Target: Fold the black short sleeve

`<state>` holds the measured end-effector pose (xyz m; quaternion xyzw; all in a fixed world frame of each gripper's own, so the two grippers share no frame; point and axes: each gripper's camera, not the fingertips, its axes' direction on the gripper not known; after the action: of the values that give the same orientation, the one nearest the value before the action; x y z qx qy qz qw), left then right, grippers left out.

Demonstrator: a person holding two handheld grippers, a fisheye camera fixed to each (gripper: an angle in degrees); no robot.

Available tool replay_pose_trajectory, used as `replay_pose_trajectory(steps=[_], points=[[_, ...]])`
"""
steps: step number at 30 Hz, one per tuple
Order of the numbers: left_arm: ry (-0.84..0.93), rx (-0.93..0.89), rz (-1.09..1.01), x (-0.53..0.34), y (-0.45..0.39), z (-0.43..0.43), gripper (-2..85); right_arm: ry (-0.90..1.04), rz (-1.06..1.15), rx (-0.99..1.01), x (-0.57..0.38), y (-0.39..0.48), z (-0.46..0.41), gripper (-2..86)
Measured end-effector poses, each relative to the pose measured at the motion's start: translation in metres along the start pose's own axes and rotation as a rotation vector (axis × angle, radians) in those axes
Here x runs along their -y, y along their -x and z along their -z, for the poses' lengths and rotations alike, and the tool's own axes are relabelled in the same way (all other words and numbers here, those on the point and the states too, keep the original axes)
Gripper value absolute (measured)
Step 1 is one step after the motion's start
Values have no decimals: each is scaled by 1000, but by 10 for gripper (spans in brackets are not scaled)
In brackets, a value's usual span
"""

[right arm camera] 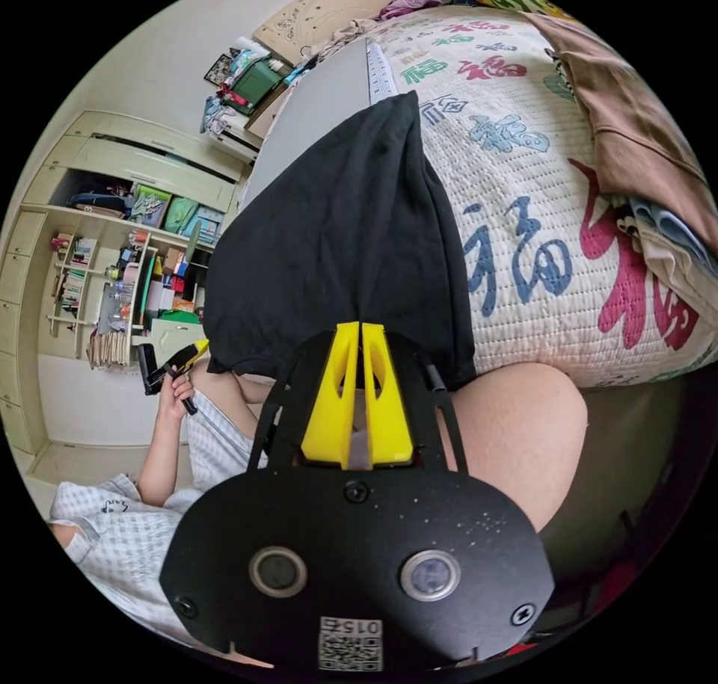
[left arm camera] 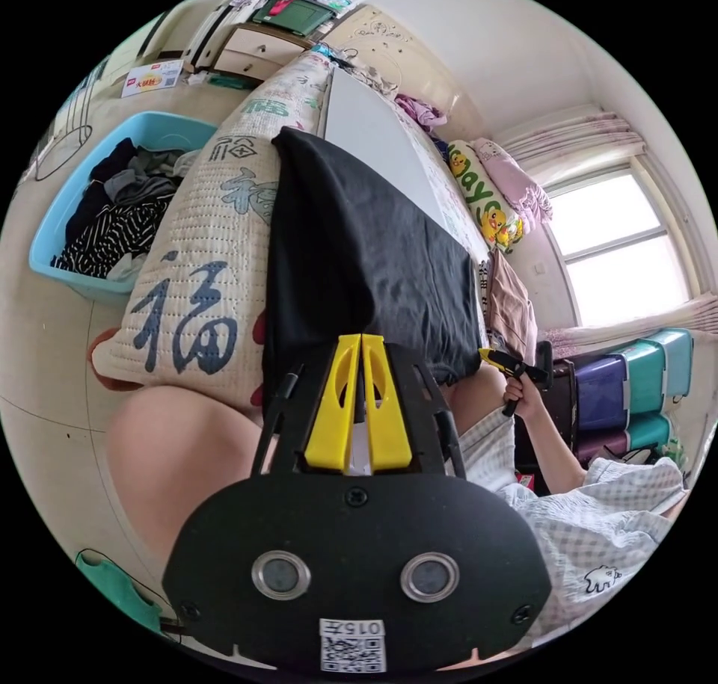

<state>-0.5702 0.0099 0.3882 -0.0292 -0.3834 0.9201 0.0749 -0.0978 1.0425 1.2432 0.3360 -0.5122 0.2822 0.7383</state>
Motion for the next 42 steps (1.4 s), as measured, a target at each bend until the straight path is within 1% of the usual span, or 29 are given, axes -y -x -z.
replay_pose_trajectory(steps=[3, 7, 11, 15, 16, 18, 20, 21, 22, 23, 24, 25, 26, 28, 30, 33, 34, 35, 36, 40, 42], points=[[-44, 2, 13, -11, 1, 20, -6, -20, -10, 0, -1, -1, 3, -2], [-71, 54, 17, -21, -6, 42, -6, -44, -80, -74, 0, -8, 8, -2], [1, 79, 44, -18, -7, 50, 3, -54, -118, 87, 2, -25, 4, 21], [9, 41, 78, -20, -3, 67, 28, -63, -30, 99, 7, -10, -1, 63], [-4, 25, 83, -23, -3, 77, 37, -37, -22, 90, 10, -7, -6, 69], [-87, 13, 95, -33, -3, 102, 49, -17, -21, 86, 15, -5, -11, 81], [-251, 29, 205, -57, 7, 144, 56, -68, -52, 84, 17, -8, -5, 86], [-273, 43, 243, -63, 11, 153, 56, -96, -65, 85, 16, -9, -1, 87], [-275, 67, 297, -70, 15, 164, 58, -156, -97, 89, 13, -14, 7, 89], [-237, 89, 307, -70, 15, 170, 61, -214, -131, 96, 9, -20, 15, 92], [-209, 104, 297, -69, 13, 172, 63, -237, -153, 93, 8, -24, 18, 95], [-139, 146, 264, -64, 5, 172, 70, -259, -202, 71, 7, -30, 23, 103], [-64, 180, 222, -59, -4, 171, 78, -245, -254, 26, 10, -35, 24, 109], [5, 194, 179, -56, -15, 173, 81, -214, -284, -23, 18, -36, 21, 115], [25, 200, 181, -53, -21, 181, 78, -158, -276, -55, 27, -33, 12, 117], [49, 191, 208, -45, -27, 193, 34, 6, -204, -86, 45, -22, -13, 105], [47, 200, 217, -43, -30, 200, 17, 63, -188, -98, 52, -19, -22, 90], [31, 199, 218, -42, -35, 210, 7, 75, -189, -128, 57, -17, -23, 49], [20, 201, 220, -43, -37, 216, 4, 79, -196, -142, 58, -17, -23, 29], [-93, 188, 280, -56, -44, 263, -5, 57, -179, -147, 58, -15, -20, 10], [-105, 169, 312, -58, -44, 277, -6, 49, -185, -167, 58, -14, -21, 6]])
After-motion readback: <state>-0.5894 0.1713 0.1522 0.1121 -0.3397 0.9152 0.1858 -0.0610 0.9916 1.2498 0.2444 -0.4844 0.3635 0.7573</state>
